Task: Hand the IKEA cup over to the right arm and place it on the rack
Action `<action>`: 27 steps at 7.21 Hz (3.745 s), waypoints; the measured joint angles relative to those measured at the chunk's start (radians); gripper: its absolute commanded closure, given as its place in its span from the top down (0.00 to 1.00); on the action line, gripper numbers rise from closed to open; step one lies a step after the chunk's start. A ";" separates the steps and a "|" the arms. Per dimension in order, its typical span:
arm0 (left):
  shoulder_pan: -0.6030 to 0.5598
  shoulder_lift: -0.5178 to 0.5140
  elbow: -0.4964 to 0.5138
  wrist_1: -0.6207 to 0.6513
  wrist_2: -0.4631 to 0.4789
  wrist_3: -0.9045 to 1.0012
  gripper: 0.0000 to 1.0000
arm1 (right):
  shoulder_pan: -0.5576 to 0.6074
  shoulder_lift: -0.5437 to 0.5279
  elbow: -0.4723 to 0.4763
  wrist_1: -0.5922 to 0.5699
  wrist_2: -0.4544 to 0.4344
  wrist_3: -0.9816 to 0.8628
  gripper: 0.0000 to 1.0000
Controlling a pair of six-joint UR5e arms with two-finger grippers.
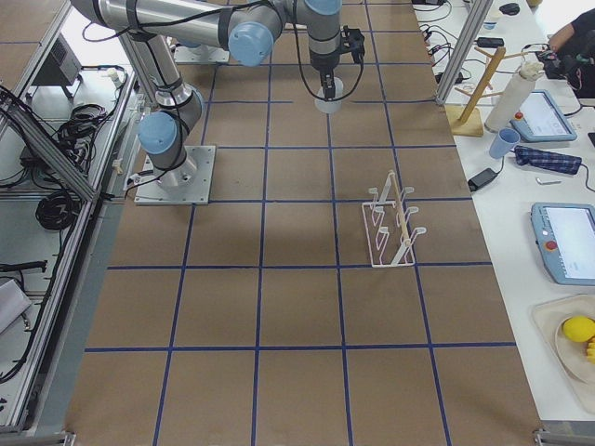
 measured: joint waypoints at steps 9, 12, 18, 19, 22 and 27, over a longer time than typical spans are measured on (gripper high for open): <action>0.020 0.149 -0.135 0.082 0.059 -0.044 1.00 | -0.178 0.234 -0.004 -0.347 -0.059 -0.370 0.00; 0.041 0.132 -0.116 0.025 0.064 0.040 1.00 | -0.208 0.265 -0.004 -0.380 -0.061 -0.396 0.00; 0.049 0.109 -0.090 -0.027 0.061 0.079 1.00 | -0.221 0.346 -0.005 -0.430 -0.058 -0.402 0.00; 0.047 0.109 -0.093 -0.026 0.061 0.077 1.00 | -0.221 0.364 -0.005 -0.440 -0.060 -0.402 0.00; 0.046 0.111 -0.097 -0.025 0.061 0.076 1.00 | -0.221 0.401 -0.005 -0.448 -0.061 -0.402 0.20; 0.046 0.112 -0.098 -0.023 0.061 0.076 1.00 | -0.221 0.420 -0.006 -0.447 -0.063 -0.375 1.00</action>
